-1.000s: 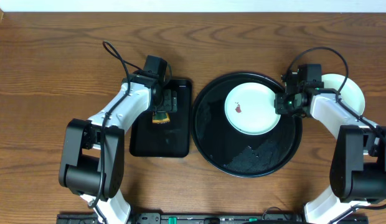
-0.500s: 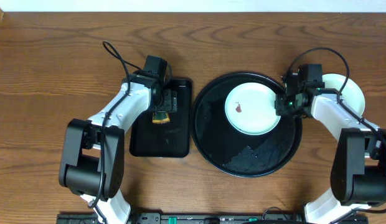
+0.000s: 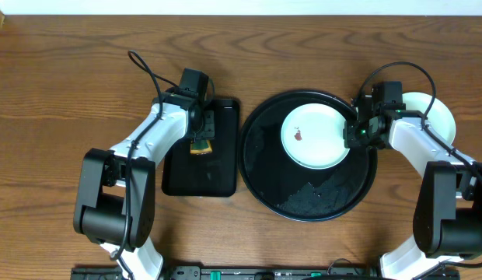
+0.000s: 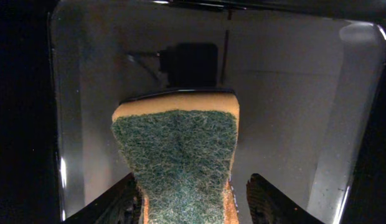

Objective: Clean dirty plates on tray and stack at the side
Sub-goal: 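Hold stained plate rim steady with right gripper, then grasp sponge on black tray with left gripper and lift it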

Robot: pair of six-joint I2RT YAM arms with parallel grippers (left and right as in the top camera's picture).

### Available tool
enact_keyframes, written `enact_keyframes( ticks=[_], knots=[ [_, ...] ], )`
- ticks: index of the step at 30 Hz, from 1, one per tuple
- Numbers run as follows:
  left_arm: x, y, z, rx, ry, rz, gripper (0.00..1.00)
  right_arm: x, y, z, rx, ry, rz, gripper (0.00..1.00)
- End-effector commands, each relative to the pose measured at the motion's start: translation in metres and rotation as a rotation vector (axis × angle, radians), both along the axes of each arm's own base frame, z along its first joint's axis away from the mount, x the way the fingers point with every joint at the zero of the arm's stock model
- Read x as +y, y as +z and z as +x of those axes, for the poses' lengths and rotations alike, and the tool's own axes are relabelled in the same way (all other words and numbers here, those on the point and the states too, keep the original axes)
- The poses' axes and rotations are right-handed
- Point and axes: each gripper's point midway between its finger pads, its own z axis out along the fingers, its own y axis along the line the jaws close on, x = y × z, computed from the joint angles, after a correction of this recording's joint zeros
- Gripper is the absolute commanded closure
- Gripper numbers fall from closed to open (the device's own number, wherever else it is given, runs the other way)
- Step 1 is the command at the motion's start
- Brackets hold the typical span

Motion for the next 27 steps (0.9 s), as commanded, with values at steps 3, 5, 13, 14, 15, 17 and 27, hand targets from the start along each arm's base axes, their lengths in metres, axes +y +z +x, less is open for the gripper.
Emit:
enact_keyframes(
  ticks=[3,5,13,14,15,17,27],
  knots=[
    [-0.003,-0.010,-0.001,0.015,-0.013,0.000,0.44,0.000,0.008,0.002,-0.021,0.004,-0.006,0.95],
    [-0.003,-0.014,0.001,0.015,-0.013,0.000,0.43,0.000,0.008,0.002,-0.021,0.004,-0.006,0.94],
    [-0.003,-0.019,0.002,0.020,-0.012,0.001,0.85,0.000,0.008,0.002,-0.022,0.004,-0.006,0.92],
    [-0.003,-0.019,0.001,0.022,-0.012,0.002,0.85,0.000,0.008,0.002,-0.022,0.004,-0.006,0.92],
    [-0.003,-0.019,0.000,0.027,-0.012,0.003,0.72,0.000,0.008,0.002,-0.022,0.004,-0.006,0.92],
    [-0.001,-0.020,-0.004,0.043,-0.012,0.007,0.50,0.000,0.008,0.002,-0.022,0.004,-0.006,0.90],
    [0.000,-0.016,-0.010,0.062,-0.012,0.012,0.92,0.000,0.008,0.002,-0.022,0.004,-0.006,0.90]
  ],
)
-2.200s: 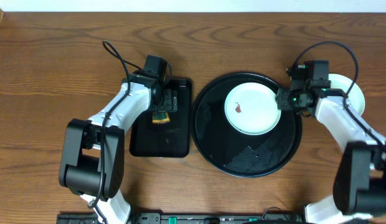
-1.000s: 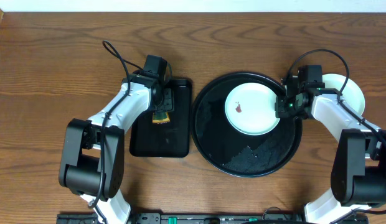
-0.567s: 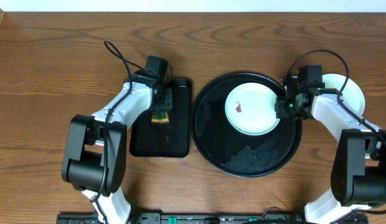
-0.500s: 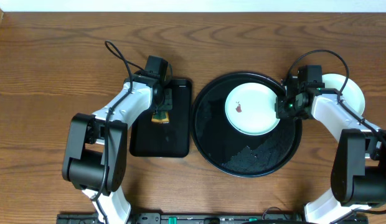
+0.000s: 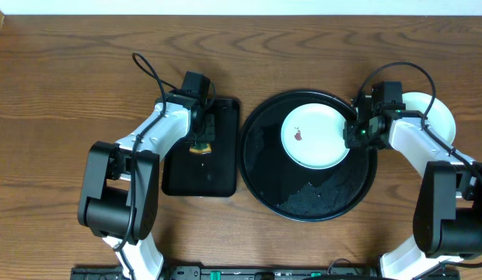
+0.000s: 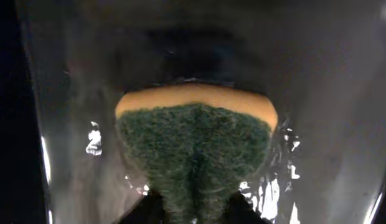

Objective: Clean dirty plates on tray and stack at the side
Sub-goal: 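Grasp sponge on black tray with left gripper and lift it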

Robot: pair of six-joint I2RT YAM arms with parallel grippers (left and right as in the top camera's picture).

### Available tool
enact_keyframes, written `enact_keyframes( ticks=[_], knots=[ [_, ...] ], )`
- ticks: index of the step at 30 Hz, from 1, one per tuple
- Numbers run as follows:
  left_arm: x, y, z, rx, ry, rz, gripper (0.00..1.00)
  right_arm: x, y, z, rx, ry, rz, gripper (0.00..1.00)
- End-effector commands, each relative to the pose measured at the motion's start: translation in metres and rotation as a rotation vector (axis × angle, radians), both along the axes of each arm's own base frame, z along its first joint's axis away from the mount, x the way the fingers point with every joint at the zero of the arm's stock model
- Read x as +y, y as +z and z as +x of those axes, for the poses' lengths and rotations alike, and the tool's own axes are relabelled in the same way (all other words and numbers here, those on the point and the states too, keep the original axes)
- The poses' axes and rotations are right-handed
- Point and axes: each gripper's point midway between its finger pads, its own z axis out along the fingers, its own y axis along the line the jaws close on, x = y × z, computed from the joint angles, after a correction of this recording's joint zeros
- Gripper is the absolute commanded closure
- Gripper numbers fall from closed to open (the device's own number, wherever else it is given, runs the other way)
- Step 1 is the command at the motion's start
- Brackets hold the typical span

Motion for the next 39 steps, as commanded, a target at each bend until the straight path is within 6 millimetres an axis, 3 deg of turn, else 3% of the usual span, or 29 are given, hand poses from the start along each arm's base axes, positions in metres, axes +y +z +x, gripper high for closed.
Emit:
enact_keyframes(
  ticks=[1,8,13,17,20,23,28,39],
  knots=[
    [-0.001,0.002,-0.003,0.007,-0.015,-0.002,0.92,0.000,0.008,0.003,-0.024,0.005,-0.003,0.90],
    [-0.003,0.050,0.005,-0.087,-0.015,-0.025,0.93,0.000,0.008,0.003,-0.024,0.005,-0.003,0.91],
    [0.005,0.079,-0.001,-0.136,-0.005,0.002,0.93,0.000,0.008,0.002,-0.023,0.005,-0.003,0.91],
    [0.006,0.080,-0.009,-0.111,-0.008,0.006,0.93,0.000,0.008,0.002,-0.023,0.005,-0.003,0.90],
    [-0.009,0.079,-0.016,-0.085,-0.118,-0.064,0.93,0.000,0.008,0.002,-0.022,0.005,-0.002,0.87],
    [-0.011,0.079,-0.016,-0.085,-0.123,-0.071,0.93,0.000,0.008,0.002,-0.023,0.005,-0.002,0.87],
    [0.011,0.079,-0.008,-0.118,0.018,0.028,0.93,0.003,0.009,0.002,-0.023,0.008,0.010,0.85],
    [0.020,0.078,0.000,-0.157,0.132,0.055,0.93,0.004,0.009,0.002,-0.024,0.012,0.019,0.81]
  ],
)
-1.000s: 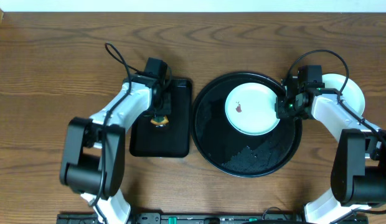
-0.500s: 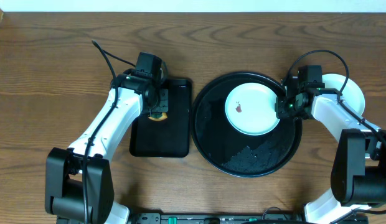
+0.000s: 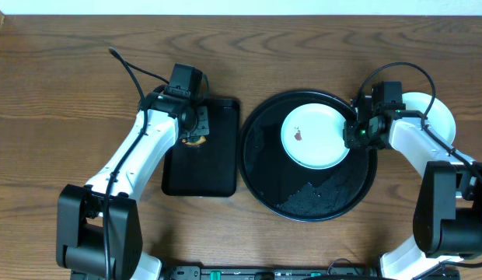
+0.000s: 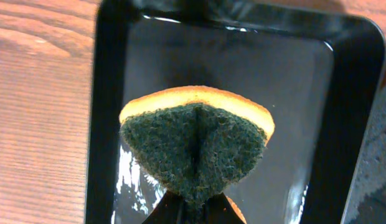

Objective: Clean dirty plates on tray and stack at the side
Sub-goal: 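Grasp sponge on black tray with left gripper and lift it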

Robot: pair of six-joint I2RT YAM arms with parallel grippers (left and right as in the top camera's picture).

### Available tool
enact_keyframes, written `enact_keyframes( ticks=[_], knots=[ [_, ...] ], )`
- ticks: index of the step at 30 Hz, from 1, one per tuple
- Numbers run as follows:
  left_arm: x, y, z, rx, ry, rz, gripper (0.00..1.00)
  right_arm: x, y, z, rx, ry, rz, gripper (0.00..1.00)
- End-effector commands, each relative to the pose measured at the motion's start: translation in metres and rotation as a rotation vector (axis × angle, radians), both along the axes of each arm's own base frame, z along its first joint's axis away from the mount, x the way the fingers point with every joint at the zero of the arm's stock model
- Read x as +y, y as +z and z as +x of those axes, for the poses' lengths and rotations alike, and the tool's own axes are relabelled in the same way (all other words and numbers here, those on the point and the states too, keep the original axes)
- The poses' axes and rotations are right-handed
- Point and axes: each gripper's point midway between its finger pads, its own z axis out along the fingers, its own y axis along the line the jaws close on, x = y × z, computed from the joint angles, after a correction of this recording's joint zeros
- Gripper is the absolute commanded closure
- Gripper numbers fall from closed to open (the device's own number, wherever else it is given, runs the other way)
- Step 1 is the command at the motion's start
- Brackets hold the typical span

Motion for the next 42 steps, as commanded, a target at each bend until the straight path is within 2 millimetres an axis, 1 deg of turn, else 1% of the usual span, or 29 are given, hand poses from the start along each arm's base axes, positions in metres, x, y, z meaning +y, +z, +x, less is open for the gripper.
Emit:
enact_keyframes(
  ticks=[1,6,16,21,25,29,31,36,39,42],
  knots=[
    [0.009,0.002,0.004,-0.018,0.086,0.028,0.92,0.002,0.009,0.003,-0.026,0.008,0.007,0.81],
    [0.010,0.003,0.008,-0.038,0.095,0.036,0.92,0.002,0.009,0.003,-0.026,0.008,0.007,0.80],
    [0.008,-0.002,0.007,-0.020,0.070,0.034,0.92,0.002,0.009,0.003,-0.026,0.008,0.007,0.79],
    [0.006,-0.003,0.007,-0.015,0.004,0.047,0.92,0.002,0.009,0.003,-0.026,0.008,0.007,0.79],
    [0.007,0.010,0.005,0.003,-0.039,0.067,0.92,0.002,0.009,0.003,-0.028,0.008,0.007,0.78],
    [0.007,0.023,0.001,0.032,-0.043,0.074,0.93,0.002,0.009,0.004,-0.029,0.008,0.007,0.78],
    [0.004,0.023,-0.002,0.041,-0.053,0.077,0.93,0.002,0.009,0.004,-0.029,0.008,0.007,0.78],
    [-0.011,0.010,-0.004,0.070,-0.094,0.085,0.93,0.002,0.009,0.004,-0.029,0.008,0.007,0.78],
    [-0.019,0.006,0.006,0.033,-0.112,0.091,0.93,0.002,0.009,0.004,-0.030,0.008,0.007,0.78],
    [-0.020,0.004,0.016,0.001,-0.116,0.112,0.93,0.002,0.009,0.004,-0.029,0.008,0.007,0.76]
  ],
)
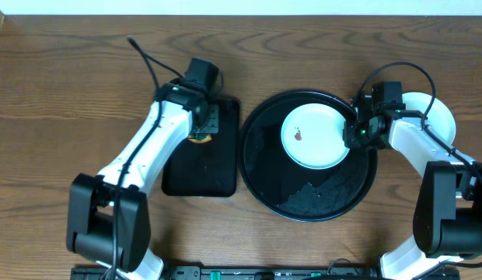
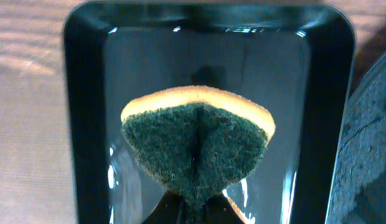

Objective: Clean dirty plates on tray and stack at the side
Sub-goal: 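Grasp sponge on black tray with left gripper and lift it, then scrub stained plate surface with sponge in left gripper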

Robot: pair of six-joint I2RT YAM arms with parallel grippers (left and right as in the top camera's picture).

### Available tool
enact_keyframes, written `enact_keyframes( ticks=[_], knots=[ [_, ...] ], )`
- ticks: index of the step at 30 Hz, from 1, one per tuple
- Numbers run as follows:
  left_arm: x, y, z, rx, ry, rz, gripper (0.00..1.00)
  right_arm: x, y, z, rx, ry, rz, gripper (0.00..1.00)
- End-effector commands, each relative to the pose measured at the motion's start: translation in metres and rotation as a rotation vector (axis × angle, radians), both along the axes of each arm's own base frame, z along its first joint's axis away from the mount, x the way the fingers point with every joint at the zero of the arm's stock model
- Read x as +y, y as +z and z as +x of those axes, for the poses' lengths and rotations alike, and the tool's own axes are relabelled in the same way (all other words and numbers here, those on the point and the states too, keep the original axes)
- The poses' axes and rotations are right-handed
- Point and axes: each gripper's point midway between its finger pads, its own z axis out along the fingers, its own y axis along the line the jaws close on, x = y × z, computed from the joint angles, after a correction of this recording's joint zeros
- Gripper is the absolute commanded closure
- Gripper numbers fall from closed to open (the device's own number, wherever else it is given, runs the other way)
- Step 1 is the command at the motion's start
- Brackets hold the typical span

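My left gripper (image 2: 196,210) is shut on a sponge (image 2: 196,143), green scrub face toward the camera, yellow edge at the far side, pinched into a fold. It hangs above the black rectangular tray (image 2: 87,124) of water. In the overhead view the sponge (image 1: 199,138) shows over that tray's upper part. A white plate (image 1: 315,136) with a red stain (image 1: 298,135) lies in the round black tray (image 1: 303,198). My right gripper (image 1: 354,134) sits at the plate's right rim, fingers closed on it.
Another white plate (image 1: 439,117) lies on the table right of the round tray, partly under my right arm. The rectangular tray (image 1: 198,179) stands close against the round tray's left side. Bare wooden table surrounds both.
My left arm has shifted a little to the right, so the held sponge now hangs centred over the rectangular tray. The right arm and the plate have not moved.
First the sponge lay flat in the water tray between my left fingers, which stood apart. Then the fingers were pinched on it, low in the water. Later it was held above the tray near its left side, and now over its middle. The right gripper stayed at the plate's rim.
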Motion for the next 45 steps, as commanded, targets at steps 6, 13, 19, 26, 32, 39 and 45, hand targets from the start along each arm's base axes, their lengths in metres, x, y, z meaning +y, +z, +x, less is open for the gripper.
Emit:
enact_keyframes(
  ticks=[6,13,19,26,32,39,45],
  knots=[
    [0.008,0.001,0.012,-0.034,-0.033,0.078,0.93,0.002,0.009,0.003,-0.028,0.008,0.006,0.75],
    [0.003,-0.002,0.005,-0.004,-0.046,0.055,0.93,0.002,0.009,0.003,-0.028,0.008,0.006,0.74],
    [0.000,-0.002,0.004,0.000,-0.052,0.043,0.93,0.002,0.009,0.003,-0.027,0.008,0.007,0.73],
    [0.000,-0.001,0.004,0.000,-0.052,0.043,0.93,0.002,0.009,0.003,-0.027,0.008,0.007,0.67],
    [-0.016,0.014,0.006,-0.015,-0.061,0.024,0.93,0.002,0.009,0.003,-0.027,0.008,0.007,0.55],
    [-0.108,0.030,0.007,-0.124,-0.226,-0.146,0.93,0.002,0.009,0.003,-0.027,0.008,0.007,0.55],
    [-0.178,0.039,-0.001,-0.219,-0.300,-0.245,0.93,0.002,0.009,0.003,-0.027,0.008,0.007,0.56]
  ],
)
